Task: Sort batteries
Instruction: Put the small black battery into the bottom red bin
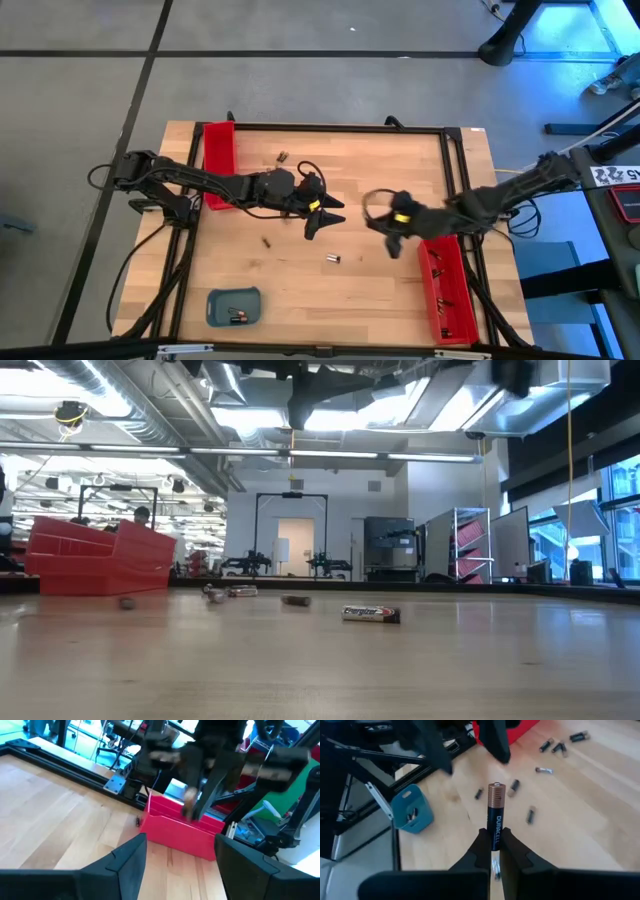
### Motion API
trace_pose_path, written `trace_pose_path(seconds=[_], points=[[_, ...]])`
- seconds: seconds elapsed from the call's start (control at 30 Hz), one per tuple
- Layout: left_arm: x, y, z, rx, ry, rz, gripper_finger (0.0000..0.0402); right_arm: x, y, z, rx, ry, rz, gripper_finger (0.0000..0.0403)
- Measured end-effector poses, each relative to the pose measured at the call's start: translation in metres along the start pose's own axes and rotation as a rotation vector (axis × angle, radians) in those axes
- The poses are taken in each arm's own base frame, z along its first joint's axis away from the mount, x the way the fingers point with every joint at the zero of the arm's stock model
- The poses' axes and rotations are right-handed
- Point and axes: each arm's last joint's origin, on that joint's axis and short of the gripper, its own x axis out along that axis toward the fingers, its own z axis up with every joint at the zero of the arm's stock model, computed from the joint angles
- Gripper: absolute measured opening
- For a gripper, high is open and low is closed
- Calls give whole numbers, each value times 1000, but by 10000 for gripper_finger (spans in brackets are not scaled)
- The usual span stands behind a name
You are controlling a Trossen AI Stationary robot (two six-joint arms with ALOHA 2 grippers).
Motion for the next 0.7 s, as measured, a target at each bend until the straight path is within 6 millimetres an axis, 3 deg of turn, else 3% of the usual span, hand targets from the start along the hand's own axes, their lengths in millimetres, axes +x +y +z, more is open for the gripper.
trace_pose_path(seconds=[0.2,0.37,0.53,0.7], points=[[0,0,0,1,5,4,219,-45,1,-27,103,109,-6,10],[0,0,-1,-4,9,5,214,-70,-4,-58,14,423,3,10],[0,1,-1,-4,15,8,215,-88,-10,-86,-115,772,14,10],[0,2,-3,-4,30,16,216,-94,-15,-115,-119,922,-5,10]])
